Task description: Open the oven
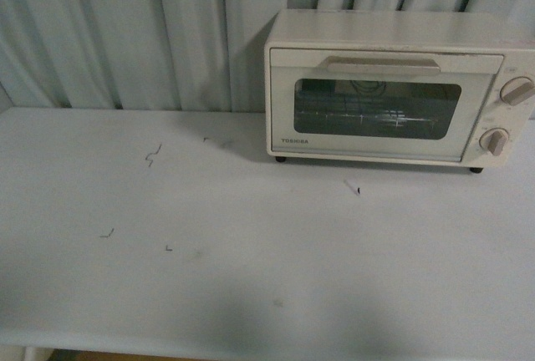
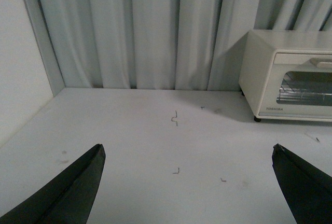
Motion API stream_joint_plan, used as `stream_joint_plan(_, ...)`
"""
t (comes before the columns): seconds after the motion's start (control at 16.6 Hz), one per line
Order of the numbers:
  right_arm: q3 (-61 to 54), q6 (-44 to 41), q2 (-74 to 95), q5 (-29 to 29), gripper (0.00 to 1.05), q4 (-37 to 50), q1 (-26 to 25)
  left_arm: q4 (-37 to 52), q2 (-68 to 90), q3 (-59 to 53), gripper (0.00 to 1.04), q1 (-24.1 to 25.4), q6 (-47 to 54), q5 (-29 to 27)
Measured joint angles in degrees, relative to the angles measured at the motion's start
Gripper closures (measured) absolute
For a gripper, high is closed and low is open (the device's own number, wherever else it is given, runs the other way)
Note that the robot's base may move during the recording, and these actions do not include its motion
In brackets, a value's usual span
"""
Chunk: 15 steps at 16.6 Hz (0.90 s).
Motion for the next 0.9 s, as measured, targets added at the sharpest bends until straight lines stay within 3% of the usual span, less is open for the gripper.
stream_joint_plan(0.9,0.0,0.0,0.0,0.0,0.06,-0.13,0.0,-0.07,0.0,0.0,0.07,0.0,0.02,0.0)
